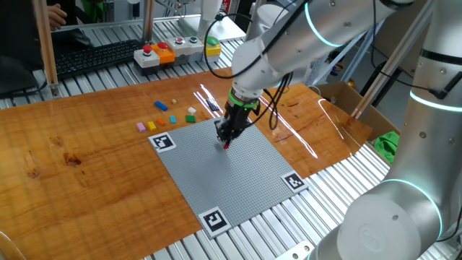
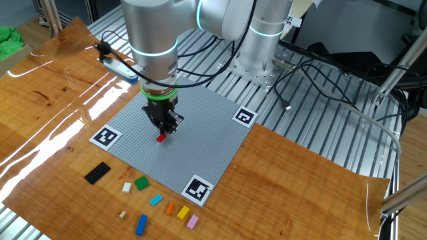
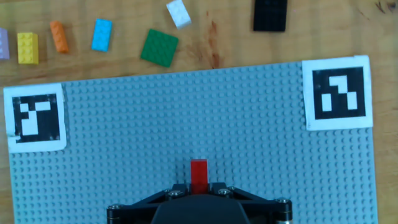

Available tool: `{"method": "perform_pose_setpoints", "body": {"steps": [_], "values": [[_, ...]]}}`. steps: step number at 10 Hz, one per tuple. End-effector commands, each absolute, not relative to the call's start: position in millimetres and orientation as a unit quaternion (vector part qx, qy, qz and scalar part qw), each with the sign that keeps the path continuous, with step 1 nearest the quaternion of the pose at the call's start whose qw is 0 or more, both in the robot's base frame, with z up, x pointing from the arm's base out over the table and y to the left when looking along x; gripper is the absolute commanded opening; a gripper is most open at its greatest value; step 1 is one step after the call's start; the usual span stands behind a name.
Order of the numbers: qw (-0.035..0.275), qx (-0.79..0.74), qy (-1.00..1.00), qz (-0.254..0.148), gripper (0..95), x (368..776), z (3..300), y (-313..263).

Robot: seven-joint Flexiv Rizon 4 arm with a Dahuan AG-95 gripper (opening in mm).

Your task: Stack small Lego blocks randomly, one at a time

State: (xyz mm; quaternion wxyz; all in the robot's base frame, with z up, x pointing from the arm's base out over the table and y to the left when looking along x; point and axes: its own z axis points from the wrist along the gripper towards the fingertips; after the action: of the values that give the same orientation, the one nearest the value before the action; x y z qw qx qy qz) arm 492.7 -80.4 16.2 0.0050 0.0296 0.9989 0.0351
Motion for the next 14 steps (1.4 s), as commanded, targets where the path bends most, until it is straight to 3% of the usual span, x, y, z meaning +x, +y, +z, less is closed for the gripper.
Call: {"method": "perform_pose_setpoints", "body": {"steps": [1,14], "values": [[0.009,0.032,0.999,0.036,0.0,488.6,14.9,-81.3],[0.022,0.044,0.998,0.034,0.0,471.7,3.4,-85.8]]}}
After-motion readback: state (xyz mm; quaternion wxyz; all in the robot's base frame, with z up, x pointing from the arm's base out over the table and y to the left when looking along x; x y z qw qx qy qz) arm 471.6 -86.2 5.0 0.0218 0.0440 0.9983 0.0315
